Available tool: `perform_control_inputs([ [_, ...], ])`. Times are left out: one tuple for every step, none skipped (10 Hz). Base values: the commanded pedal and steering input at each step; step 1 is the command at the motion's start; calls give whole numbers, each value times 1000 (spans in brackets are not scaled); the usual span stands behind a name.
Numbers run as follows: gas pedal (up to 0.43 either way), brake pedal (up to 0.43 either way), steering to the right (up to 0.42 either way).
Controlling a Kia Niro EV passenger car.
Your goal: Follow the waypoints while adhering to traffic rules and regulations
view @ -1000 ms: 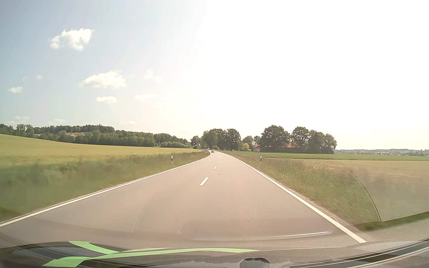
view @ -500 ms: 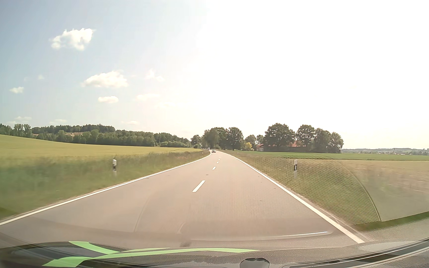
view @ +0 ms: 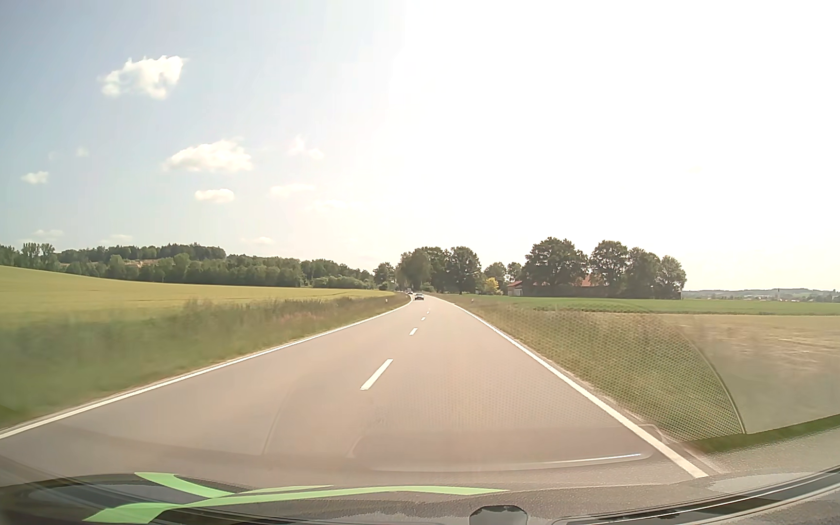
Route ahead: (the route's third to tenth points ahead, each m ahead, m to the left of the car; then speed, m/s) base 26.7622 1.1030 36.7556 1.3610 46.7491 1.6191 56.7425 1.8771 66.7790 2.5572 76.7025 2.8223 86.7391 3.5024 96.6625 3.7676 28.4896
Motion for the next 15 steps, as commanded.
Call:
perform_control_inputs([
  [110,0,-4],
  [118,0,-4],
  [138,0,-4],
  [150,0,-4],
  [157,0,-4],
  [169,0,-4],
  [177,0,-4],
  [177,0,-4],
  [177,0,-4],
  [177,0,-5],
  [177,0,-7],
  [177,0,-7],
  [177,0,-7],
  [177,0,-8],
  [177,0,-8],
])
